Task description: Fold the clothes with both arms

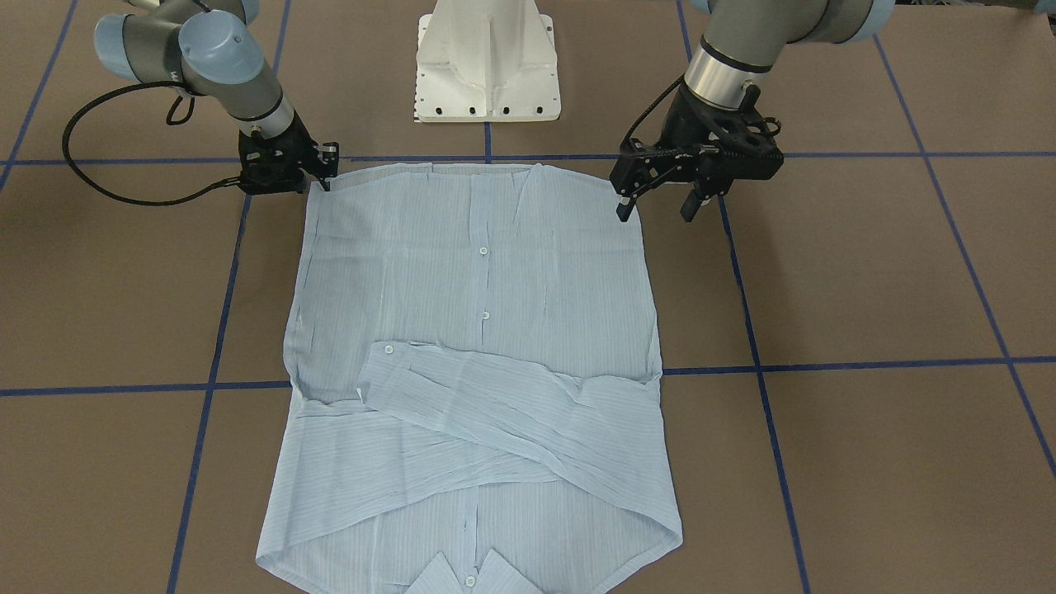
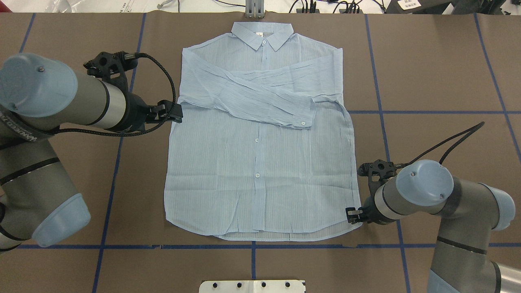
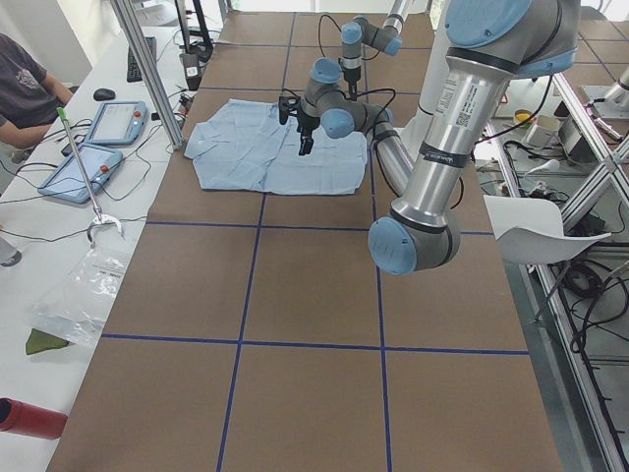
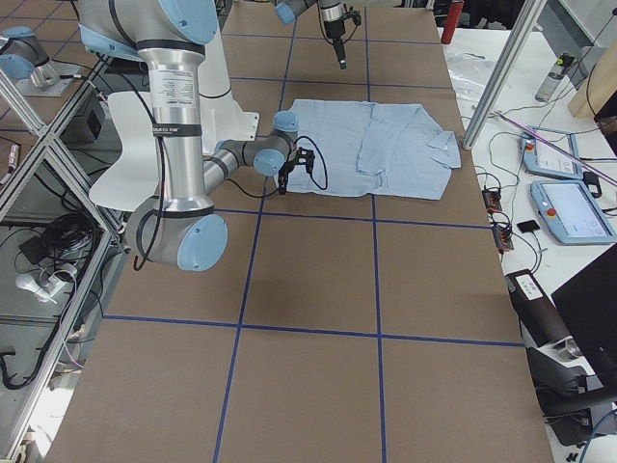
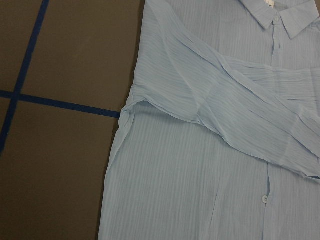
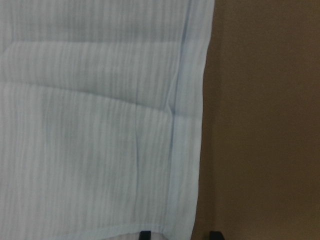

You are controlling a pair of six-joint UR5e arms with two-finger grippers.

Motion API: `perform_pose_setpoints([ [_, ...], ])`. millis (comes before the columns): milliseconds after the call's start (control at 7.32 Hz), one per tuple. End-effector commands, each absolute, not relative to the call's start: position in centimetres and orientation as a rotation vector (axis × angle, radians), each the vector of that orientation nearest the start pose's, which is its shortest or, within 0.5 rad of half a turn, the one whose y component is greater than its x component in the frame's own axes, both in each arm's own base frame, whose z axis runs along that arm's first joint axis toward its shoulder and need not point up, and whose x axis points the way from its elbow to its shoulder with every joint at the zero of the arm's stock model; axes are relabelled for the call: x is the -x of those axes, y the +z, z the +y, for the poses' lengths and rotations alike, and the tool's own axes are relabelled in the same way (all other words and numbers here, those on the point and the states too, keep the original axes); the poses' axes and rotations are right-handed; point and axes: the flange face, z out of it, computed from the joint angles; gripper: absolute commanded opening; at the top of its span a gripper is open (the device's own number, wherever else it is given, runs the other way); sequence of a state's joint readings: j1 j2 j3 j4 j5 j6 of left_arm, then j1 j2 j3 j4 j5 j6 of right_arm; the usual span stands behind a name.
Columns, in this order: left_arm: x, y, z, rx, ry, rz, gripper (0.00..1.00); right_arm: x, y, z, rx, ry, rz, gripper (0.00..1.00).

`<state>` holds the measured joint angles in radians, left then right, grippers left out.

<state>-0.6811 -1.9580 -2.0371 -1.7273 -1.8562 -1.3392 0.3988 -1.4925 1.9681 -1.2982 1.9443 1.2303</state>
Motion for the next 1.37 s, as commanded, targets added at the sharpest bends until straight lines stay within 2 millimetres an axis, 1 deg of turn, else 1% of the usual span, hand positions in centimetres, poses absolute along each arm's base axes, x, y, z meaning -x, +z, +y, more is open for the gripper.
perform_pose_setpoints([
  [0,-36.26,22.81,-42.94,-0.207,-0.265,1.016,0.99,44.0,40.82,-29.04,0.07,-0.084,-0.812,0.5],
  [546,-36.26,22.81,-42.95,-0.209,-0.266,1.015,0.99,44.21,41.14,-29.04,0.073,-0.084,-0.805,0.5],
  [683,-36.29,22.95,-42.98,-0.207,-0.266,1.012,0.99,44.26,41.24,-29.06,0.074,-0.083,-0.805,0.46],
  [819,-36.24,22.98,-42.94,-0.207,-0.266,1.012,0.99,44.27,41.2,-28.96,0.084,-0.085,-0.809,0.33],
  [1092,-36.27,23.12,-42.97,-0.206,-0.267,1.01,0.99,44.29,41.05,-28.91,0.089,-0.087,-0.812,0.02],
  [1229,-36.35,23.24,-43.03,-0.205,-0.266,1.007,0.99,44.61,40.37,-28.96,0.095,-0.086,-0.822,0.0],
])
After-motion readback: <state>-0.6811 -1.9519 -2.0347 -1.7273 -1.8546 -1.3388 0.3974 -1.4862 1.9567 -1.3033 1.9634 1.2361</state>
